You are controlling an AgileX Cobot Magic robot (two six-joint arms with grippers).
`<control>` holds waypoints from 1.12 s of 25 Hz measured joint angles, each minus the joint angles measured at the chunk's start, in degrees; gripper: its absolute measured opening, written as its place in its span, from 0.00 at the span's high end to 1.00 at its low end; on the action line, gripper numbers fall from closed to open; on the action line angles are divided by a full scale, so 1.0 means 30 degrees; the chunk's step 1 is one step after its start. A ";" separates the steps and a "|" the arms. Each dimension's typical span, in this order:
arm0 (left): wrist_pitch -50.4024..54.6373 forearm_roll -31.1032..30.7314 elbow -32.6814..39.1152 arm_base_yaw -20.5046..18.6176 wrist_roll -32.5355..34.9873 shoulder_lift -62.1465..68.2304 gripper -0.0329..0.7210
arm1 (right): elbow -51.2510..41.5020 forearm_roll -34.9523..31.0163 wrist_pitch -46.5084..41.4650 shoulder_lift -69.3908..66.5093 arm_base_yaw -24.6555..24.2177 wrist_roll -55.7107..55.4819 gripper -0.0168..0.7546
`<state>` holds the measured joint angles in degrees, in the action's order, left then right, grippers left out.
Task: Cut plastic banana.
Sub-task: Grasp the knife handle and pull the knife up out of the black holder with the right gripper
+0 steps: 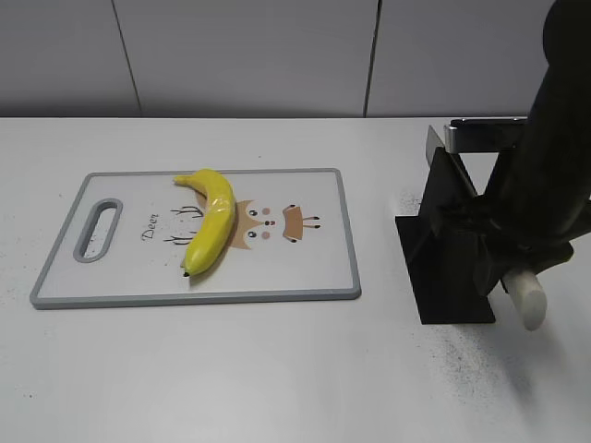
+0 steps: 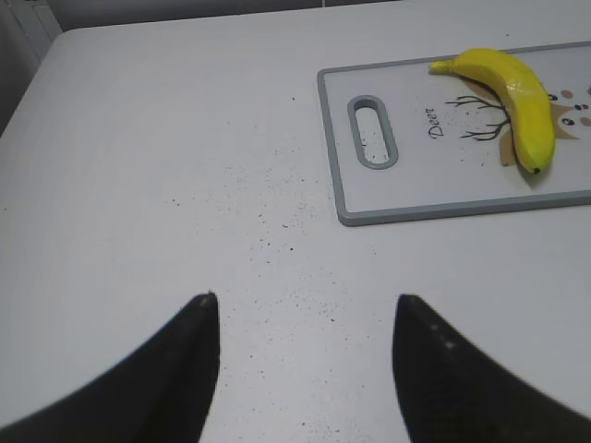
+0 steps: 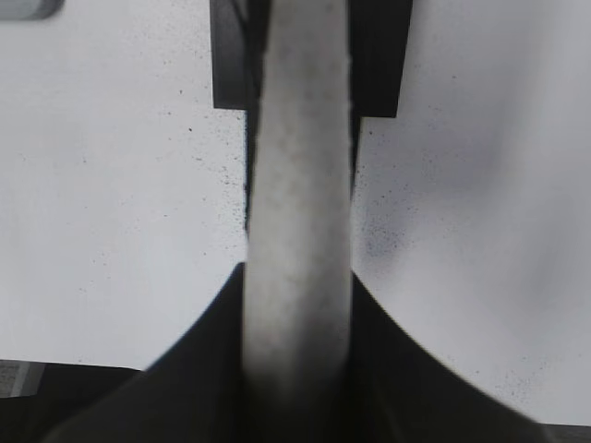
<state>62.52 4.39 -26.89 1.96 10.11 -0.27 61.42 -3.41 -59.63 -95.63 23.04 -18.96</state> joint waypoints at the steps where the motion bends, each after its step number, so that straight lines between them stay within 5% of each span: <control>1: 0.0000 0.0000 0.0000 0.0000 0.0000 0.0000 0.21 | 0.0000 0.0000 0.0000 0.0049 0.0000 -0.0016 0.77; 28: 0.0000 0.0005 0.0000 0.0000 0.0000 0.0000 0.24 | 0.0826 0.0721 -0.1320 0.5466 0.0000 -0.1112 0.77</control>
<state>62.52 4.41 -26.89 1.96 10.11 -0.27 63.90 -1.25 -63.59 -79.23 23.04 -22.30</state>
